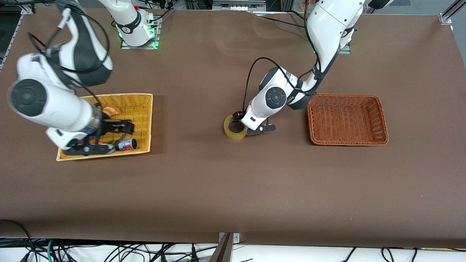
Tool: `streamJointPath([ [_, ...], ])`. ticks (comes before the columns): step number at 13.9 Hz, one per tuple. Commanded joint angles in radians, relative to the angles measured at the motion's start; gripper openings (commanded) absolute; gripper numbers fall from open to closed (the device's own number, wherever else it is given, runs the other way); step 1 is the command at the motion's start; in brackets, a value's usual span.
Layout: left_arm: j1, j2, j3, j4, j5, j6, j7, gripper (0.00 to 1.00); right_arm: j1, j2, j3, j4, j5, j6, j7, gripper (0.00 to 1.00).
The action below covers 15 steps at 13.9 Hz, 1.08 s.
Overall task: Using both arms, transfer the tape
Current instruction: 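Grasp the tape with the left gripper while the right gripper releases it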
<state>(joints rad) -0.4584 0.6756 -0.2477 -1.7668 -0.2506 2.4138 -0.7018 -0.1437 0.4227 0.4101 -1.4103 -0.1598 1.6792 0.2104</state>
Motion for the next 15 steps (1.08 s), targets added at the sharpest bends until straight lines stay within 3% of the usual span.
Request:
streamJointPath([
  [1, -0.026, 0.036, 0.033, 0.047, -0.018, 0.004, -0.008, 0.54, -0.042, -0.047, -0.036, -0.021, 0.023, -0.041, -0.1, 1.0],
  [2, -0.028, 0.042, 0.033, 0.047, -0.018, 0.005, -0.008, 0.03, -0.04, -0.05, -0.057, -0.018, 0.023, -0.042, -0.101, 1.0],
  [6, -0.026, 0.044, 0.041, 0.047, -0.006, 0.005, 0.013, 0.0, -0.039, -0.139, -0.114, -0.03, 0.083, -0.026, -0.12, 1.0],
  [10, -0.026, 0.064, 0.041, 0.088, -0.016, 0.004, -0.031, 0.0, -0.046, -0.315, -0.145, -0.168, 0.068, -0.05, -0.157, 1.0],
  [13, -0.026, 0.084, 0.042, 0.107, -0.015, 0.004, -0.028, 0.0, -0.045, -0.395, -0.246, -0.197, 0.092, -0.107, -0.166, 1.0],
  [14, -0.025, 0.082, 0.042, 0.11, -0.015, 0.004, -0.027, 0.0, -0.045, -0.4, -0.29, -0.197, 0.144, -0.104, -0.219, 1.0],
  [15, -0.023, 0.078, 0.047, 0.119, -0.013, -0.007, -0.027, 0.0, -0.045, -0.401, -0.297, -0.197, 0.141, -0.105, -0.279, 1.0],
])
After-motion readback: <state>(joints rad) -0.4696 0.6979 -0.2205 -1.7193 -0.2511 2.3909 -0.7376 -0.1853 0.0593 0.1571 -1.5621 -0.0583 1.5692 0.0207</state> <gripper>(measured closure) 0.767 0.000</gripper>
